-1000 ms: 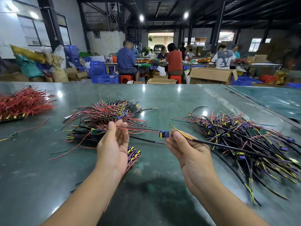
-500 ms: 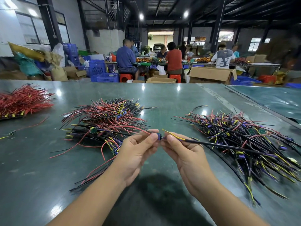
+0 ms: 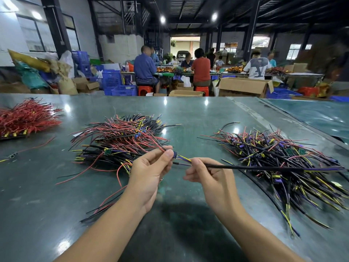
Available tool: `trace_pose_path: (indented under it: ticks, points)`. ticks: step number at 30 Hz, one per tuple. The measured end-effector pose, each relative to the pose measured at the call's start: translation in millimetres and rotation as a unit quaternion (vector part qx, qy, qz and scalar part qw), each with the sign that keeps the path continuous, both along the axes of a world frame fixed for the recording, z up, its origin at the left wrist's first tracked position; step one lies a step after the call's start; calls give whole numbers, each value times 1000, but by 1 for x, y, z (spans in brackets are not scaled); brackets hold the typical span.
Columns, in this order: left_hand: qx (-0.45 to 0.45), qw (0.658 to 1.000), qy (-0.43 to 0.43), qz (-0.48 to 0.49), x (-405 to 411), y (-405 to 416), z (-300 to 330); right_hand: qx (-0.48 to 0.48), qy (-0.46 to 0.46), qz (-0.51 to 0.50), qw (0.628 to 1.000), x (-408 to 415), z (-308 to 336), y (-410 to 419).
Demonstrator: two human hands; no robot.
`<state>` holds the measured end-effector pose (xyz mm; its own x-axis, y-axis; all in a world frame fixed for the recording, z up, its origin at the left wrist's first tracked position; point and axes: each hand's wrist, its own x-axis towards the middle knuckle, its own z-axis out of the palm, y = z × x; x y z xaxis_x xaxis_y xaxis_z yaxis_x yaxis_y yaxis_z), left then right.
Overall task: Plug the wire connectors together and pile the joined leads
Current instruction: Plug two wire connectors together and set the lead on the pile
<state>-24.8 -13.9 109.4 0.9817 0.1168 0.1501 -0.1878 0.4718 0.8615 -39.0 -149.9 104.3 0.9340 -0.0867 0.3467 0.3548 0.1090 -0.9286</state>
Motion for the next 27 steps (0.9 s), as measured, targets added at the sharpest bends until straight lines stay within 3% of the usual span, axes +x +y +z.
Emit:
trace_pose_path:
  ticks: [7,11,14,17,20,22,24,27]
  points:
    - [24,997,37,-60,-3,1,2,170,27,-22,985,10,18,-17]
    - [41,998,48,-5,1,11,2,290,50,-59,954,36,49,-63]
    - [139,985,37,92,11,22,-1,241,173,-48,954,46,47,-95]
    - [371,902,-11,221,21,36,-7,169,227,-29,959,45,28,-97]
    - [595,755,8,274,25,48,-17,99,208,-27,973,36,22,-77]
    - [669,679,63,295,26,53,-22,25,192,-43,980,31,17,-61]
    - [691,639,93,325,27,58,-22,-78,168,-70,980,26,9,-48]
    - [684,627,143,343,33,78,-17,-212,129,-91,964,18,1,-35]
